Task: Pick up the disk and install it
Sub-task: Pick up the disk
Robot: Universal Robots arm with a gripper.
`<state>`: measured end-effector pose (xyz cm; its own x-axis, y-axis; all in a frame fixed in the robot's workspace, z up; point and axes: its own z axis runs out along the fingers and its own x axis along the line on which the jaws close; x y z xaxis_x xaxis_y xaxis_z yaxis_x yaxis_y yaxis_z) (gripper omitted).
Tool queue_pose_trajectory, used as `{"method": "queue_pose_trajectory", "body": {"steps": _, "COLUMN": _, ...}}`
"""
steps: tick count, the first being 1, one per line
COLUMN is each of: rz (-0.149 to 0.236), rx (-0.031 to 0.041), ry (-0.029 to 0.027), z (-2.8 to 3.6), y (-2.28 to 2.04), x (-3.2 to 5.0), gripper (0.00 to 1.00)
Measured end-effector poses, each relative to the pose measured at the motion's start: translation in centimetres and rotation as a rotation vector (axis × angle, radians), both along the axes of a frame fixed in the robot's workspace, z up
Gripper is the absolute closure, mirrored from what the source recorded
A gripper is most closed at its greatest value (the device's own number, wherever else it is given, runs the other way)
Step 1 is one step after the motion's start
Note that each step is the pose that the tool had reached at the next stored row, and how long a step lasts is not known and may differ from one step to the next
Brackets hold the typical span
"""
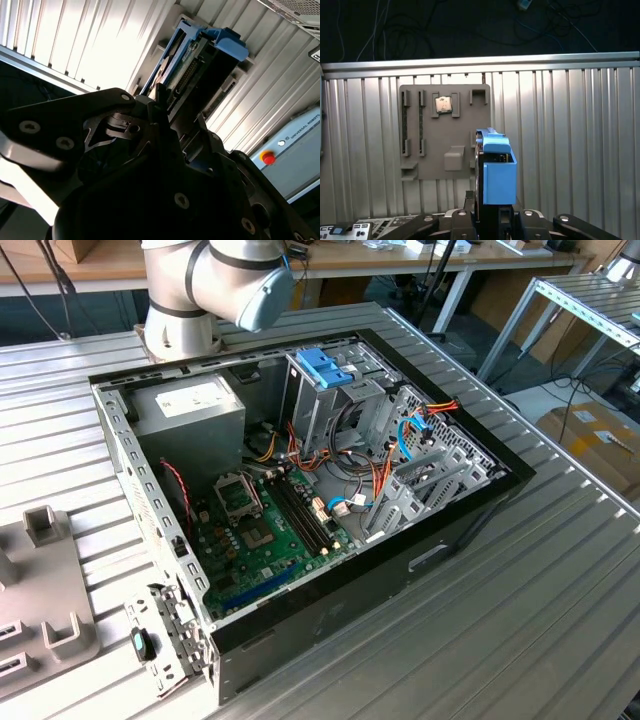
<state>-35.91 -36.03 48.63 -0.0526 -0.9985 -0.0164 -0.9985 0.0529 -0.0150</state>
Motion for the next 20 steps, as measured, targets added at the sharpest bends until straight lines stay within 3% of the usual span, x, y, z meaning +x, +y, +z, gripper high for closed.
{"method": "queue_pose_trajectory", "body": {"steps": 2, "rz": 0.0, "rx": -0.0001, "ry": 0.0001, "z": 0.01, "y": 0.01, "x": 0.4, "gripper": 0.65}}
{"method": "queue_pose_trajectory", "body": {"steps": 20, "rz": 0.0, "rx": 0.0, "ry": 0.0, "z": 0.04, "y": 0.01, "x": 0.65, "gripper": 0.65}}
